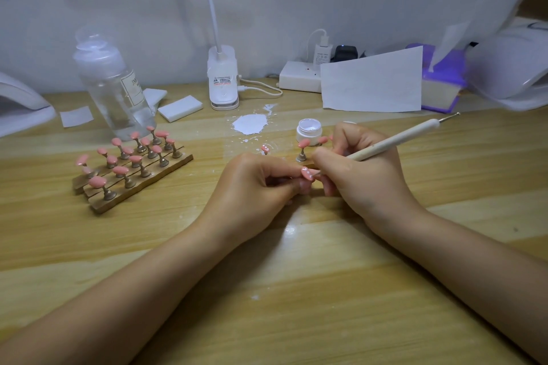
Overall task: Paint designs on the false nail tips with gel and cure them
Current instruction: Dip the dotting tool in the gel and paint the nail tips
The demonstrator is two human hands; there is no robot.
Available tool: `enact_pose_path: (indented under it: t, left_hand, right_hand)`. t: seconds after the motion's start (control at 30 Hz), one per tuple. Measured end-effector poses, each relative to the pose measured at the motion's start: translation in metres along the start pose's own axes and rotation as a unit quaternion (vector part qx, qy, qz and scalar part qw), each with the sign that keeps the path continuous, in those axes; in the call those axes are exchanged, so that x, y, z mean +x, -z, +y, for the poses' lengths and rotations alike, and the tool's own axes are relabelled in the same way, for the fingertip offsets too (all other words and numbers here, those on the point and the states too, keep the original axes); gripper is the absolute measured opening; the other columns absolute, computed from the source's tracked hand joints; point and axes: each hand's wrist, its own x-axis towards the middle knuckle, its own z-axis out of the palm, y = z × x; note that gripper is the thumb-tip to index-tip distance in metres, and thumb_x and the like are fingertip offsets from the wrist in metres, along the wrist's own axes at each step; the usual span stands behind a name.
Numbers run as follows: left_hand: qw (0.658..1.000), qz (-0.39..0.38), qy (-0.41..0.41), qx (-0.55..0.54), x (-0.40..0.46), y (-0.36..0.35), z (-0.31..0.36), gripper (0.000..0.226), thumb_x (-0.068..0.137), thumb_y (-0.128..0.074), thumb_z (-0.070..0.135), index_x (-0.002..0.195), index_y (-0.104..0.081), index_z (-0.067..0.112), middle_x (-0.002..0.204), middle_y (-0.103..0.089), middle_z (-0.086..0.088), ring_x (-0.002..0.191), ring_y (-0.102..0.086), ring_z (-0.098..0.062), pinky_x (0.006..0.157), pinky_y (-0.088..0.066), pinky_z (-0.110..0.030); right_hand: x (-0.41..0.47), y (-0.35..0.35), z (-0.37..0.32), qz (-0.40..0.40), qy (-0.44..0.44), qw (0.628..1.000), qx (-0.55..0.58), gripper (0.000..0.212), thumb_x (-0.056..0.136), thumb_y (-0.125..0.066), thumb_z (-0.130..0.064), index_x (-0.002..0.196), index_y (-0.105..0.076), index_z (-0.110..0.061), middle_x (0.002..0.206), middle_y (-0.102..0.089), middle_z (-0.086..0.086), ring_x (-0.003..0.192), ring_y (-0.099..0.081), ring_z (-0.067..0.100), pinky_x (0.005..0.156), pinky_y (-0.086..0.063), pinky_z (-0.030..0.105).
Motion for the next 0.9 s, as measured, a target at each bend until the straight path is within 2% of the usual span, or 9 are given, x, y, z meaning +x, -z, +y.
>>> enact_pose_path:
  t: [0.1,0.27,0.4,0.73,0.9]
  left_hand:
    - [1.000,-0.003,0.003,0.000,0.0001,-0.0003,0.0001,0.019,0.080,-0.065,0.000,0.083,-0.074,0.016,0.070,-0.070,0.006,0.062,-0.055,0.004,0.064,-0.049,-0.017]
    - [1.000,0.000,0.007,-0.004,-0.0001,-0.0004,-0.0002,0.019,0.080,-0.065,0.000,0.084,-0.074,0.015,0.072,-0.071,0.004,0.066,-0.058,0.002,0.066,-0.050,-0.019]
    - [1.000,-0.002,0.009,-0.007,0.0002,-0.0006,-0.0005,0.018,0.080,-0.065,0.000,0.085,-0.074,0.015,0.073,-0.071,0.002,0.067,-0.058,0.000,0.067,-0.050,-0.021]
    - [1.000,-0.005,0.010,-0.007,-0.0003,-0.0004,0.0000,0.019,0.080,-0.064,-0.001,0.085,-0.074,0.013,0.075,-0.072,-0.001,0.069,-0.060,-0.005,0.066,-0.051,-0.023]
    - [1.000,-0.005,0.011,-0.008,-0.0007,-0.0003,0.0004,0.016,0.080,-0.064,-0.001,0.085,-0.074,0.010,0.074,-0.071,0.000,0.066,-0.058,0.001,0.062,-0.048,-0.015]
  right_hand:
    - [-0.0002,-0.0004,0.0001,0.006,0.000,1.000,-0.001,0.043,0.075,-0.055,0.010,0.048,-0.031,-0.013,0.033,-0.037,0.002,0.035,-0.041,0.018,0.040,-0.037,0.016]
    - [0.0000,0.0000,0.0002,0.002,-0.005,1.000,0.006,0.044,0.074,-0.053,0.012,0.047,-0.031,-0.014,0.032,-0.037,-0.001,0.027,-0.037,0.007,0.037,-0.033,0.011]
    - [-0.0003,-0.0003,-0.0005,0.001,-0.001,1.000,0.002,0.044,0.075,-0.053,0.014,0.047,-0.031,-0.012,0.032,-0.037,0.003,0.027,-0.037,0.006,0.040,-0.037,0.010]
    - [-0.0003,0.0000,-0.0005,0.003,-0.006,1.000,0.004,0.045,0.075,-0.054,0.013,0.047,-0.031,-0.014,0.032,-0.037,0.003,0.028,-0.037,0.007,0.038,-0.035,0.011]
    - [-0.0005,-0.0001,-0.0002,0.004,-0.007,1.000,0.002,0.045,0.075,-0.055,0.012,0.047,-0.032,-0.014,0.032,-0.037,0.003,0.029,-0.038,0.008,0.038,-0.035,0.012]
